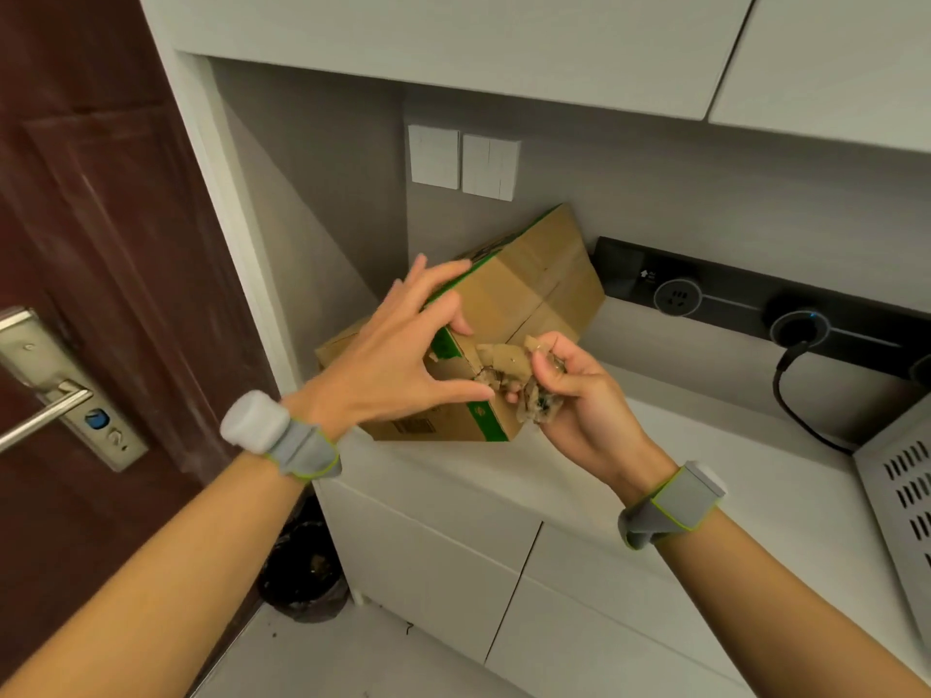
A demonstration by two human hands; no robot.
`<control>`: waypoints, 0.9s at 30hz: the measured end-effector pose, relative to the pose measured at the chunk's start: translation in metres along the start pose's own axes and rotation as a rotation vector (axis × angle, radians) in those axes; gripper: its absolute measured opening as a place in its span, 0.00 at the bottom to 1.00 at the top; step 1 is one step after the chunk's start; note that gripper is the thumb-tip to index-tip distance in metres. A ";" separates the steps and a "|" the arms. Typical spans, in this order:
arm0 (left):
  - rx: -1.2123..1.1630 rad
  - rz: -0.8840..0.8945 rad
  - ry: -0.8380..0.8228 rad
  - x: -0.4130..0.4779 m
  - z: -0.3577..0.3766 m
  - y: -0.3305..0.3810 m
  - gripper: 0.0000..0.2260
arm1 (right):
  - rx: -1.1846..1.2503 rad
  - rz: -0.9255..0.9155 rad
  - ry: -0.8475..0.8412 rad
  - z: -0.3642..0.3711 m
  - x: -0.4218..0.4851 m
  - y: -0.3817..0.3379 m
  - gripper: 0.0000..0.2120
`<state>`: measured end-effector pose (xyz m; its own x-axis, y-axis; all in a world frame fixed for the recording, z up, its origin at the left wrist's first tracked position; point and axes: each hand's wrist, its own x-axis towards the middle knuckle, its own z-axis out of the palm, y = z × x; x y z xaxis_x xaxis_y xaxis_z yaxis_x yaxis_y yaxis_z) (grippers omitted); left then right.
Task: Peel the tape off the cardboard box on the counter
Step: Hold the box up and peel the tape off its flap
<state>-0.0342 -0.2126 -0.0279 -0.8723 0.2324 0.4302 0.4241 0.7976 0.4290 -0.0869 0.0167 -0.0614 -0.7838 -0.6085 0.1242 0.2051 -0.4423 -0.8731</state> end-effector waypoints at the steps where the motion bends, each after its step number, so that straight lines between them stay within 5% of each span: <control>1: 0.041 -0.031 0.087 -0.003 0.011 0.003 0.28 | -0.005 0.001 0.006 0.001 0.001 0.000 0.05; 5: 0.088 -0.147 0.288 -0.010 0.044 0.008 0.31 | -0.031 0.009 0.092 0.004 0.007 -0.001 0.07; 11: 0.115 -0.129 0.323 -0.007 0.055 -0.003 0.28 | -0.281 -0.062 0.313 0.007 0.014 0.001 0.10; 16: 0.113 -0.120 0.357 -0.015 0.049 -0.020 0.27 | -0.002 -0.189 0.628 -0.011 0.029 -0.029 0.10; 23: 0.112 -0.097 0.388 -0.023 0.046 -0.031 0.23 | 0.013 -0.044 0.602 0.000 0.033 -0.052 0.01; 27: 0.091 -0.085 0.401 -0.025 0.045 -0.034 0.22 | -0.008 0.138 0.501 -0.002 0.028 -0.056 0.18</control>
<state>-0.0380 -0.2202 -0.0886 -0.7319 -0.0566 0.6791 0.3161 0.8546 0.4120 -0.1210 0.0256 -0.0097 -0.9347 -0.2701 -0.2310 0.3229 -0.3739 -0.8695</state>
